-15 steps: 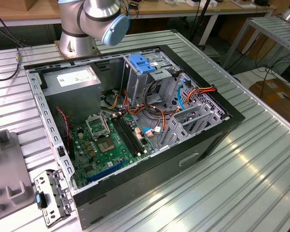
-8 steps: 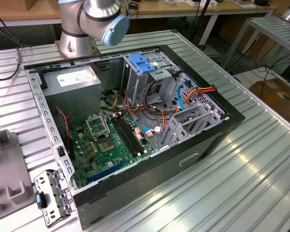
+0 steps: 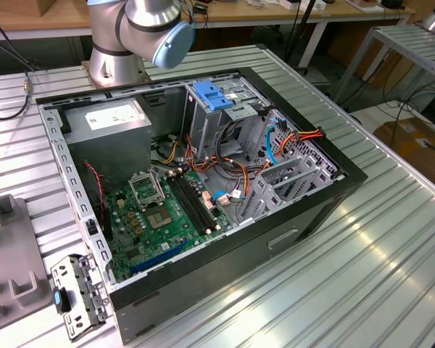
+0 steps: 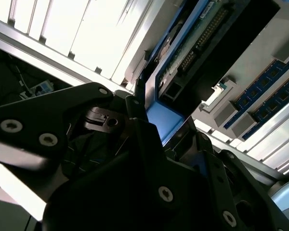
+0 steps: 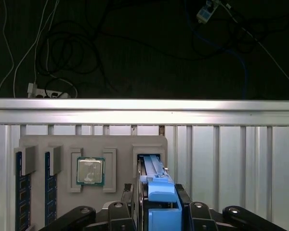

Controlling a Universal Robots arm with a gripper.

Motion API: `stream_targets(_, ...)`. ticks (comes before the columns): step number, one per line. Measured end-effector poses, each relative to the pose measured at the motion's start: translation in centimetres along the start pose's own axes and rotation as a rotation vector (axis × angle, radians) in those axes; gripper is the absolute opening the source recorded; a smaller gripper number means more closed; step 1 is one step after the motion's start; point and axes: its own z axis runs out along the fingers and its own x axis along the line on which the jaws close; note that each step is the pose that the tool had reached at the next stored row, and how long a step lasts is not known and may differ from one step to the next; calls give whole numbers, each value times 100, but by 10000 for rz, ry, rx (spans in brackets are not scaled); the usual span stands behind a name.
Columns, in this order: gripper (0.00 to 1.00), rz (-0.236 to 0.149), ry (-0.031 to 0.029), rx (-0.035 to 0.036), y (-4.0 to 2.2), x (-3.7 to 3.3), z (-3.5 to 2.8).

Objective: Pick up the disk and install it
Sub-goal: 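Pick up the disk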

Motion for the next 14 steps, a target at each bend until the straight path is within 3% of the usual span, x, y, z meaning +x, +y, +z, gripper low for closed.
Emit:
stream_targets(7,46,248,-6,-1,-3,0,0)
stream_targets(14,46,259,-7,4,-4,0,27)
